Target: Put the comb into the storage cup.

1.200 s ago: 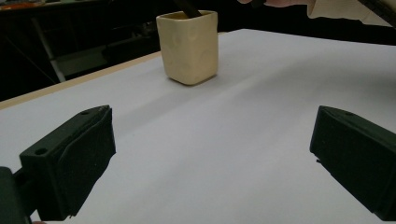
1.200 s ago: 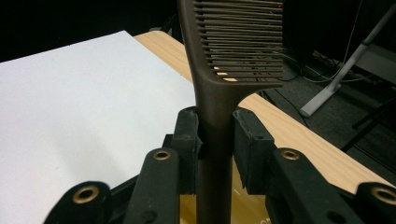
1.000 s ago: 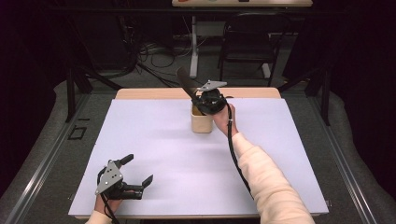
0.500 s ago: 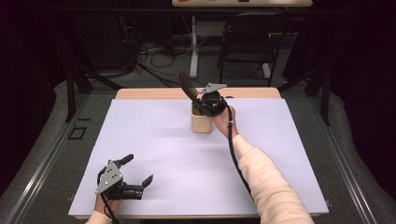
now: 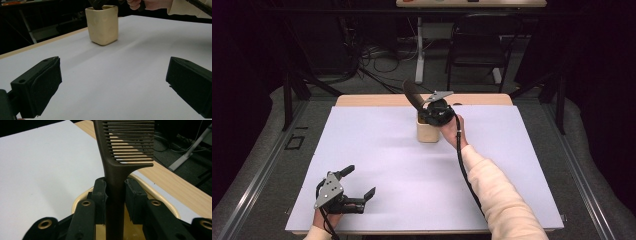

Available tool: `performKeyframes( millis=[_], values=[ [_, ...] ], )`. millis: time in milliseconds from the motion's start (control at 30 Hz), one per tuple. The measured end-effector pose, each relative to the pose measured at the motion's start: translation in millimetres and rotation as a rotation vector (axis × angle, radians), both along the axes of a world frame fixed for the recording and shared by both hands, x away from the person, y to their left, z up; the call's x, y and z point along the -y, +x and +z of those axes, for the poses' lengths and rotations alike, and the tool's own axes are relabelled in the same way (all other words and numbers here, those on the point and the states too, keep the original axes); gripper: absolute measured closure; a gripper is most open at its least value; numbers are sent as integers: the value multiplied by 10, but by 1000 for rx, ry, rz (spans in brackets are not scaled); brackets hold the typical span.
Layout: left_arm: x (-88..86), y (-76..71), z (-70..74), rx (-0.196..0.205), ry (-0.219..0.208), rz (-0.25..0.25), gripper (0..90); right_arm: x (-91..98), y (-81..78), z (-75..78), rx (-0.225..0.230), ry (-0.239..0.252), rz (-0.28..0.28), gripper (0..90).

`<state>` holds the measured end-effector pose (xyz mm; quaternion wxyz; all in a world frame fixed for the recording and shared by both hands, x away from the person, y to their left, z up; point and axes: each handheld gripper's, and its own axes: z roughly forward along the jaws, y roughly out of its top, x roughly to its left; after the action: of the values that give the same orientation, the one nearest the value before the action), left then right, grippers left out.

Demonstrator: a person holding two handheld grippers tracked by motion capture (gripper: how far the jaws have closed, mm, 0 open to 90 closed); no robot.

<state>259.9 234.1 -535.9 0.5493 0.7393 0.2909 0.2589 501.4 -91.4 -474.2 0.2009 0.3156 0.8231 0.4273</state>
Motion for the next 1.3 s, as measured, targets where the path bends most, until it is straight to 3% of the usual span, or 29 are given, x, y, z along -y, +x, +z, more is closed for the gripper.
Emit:
performKeyframes(
  millis=[100,267,433,633,933,1300],
  values=[
    [-1,0,0,0,2,1,1,20,4,-2,-26,3,2,689],
    [-4,-1,2,3,0,4,1,87,-15,22,-90,8,-12,481],
    [1,-4,5,4,3,3,1,204,-62,75,-116,48,-10,343],
    [5,-2,4,4,3,3,1,280,-158,141,-128,48,6,166],
    [6,-5,5,4,5,6,1,380,-316,214,-125,58,42,54],
    [13,-2,7,4,7,2,1,572,-537,254,-129,43,79,1]
  ],
)
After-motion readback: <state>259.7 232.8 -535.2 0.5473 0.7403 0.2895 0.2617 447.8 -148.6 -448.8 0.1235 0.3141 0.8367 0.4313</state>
